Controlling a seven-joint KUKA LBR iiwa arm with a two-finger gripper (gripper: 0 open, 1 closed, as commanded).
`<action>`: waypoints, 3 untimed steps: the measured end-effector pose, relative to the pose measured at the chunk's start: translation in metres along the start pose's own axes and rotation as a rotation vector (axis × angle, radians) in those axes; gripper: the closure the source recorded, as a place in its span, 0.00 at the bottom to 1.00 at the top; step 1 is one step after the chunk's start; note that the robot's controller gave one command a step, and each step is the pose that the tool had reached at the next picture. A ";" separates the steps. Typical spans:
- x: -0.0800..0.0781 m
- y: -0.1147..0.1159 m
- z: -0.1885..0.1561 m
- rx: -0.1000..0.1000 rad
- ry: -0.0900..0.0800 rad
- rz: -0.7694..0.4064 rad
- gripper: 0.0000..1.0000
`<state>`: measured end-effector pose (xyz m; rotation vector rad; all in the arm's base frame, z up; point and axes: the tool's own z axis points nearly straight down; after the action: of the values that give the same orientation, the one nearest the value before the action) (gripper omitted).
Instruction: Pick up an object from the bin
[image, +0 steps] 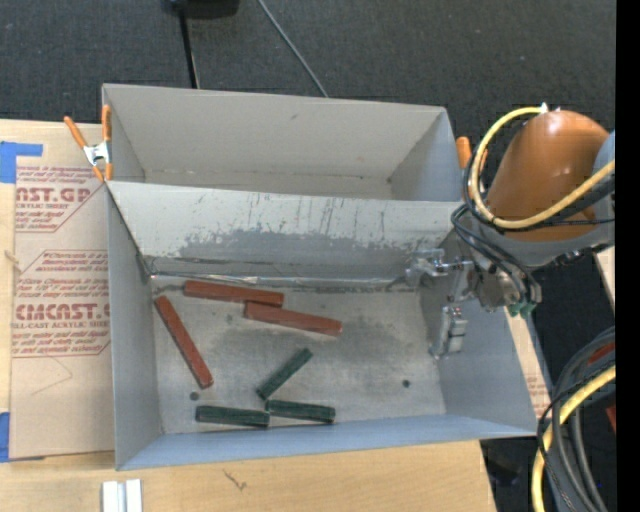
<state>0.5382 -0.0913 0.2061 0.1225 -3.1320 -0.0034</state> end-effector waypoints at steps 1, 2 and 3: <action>0.006 0.057 0.068 0.001 -0.007 0.051 1.00; 0.006 0.056 0.068 0.002 -0.008 0.051 0.00; 0.006 0.056 0.068 0.002 -0.008 0.052 0.00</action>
Offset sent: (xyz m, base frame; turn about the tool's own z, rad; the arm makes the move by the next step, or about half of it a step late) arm 0.0000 0.0000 0.0000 0.0000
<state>0.5275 -0.0356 0.1385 0.0417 -3.1418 0.0000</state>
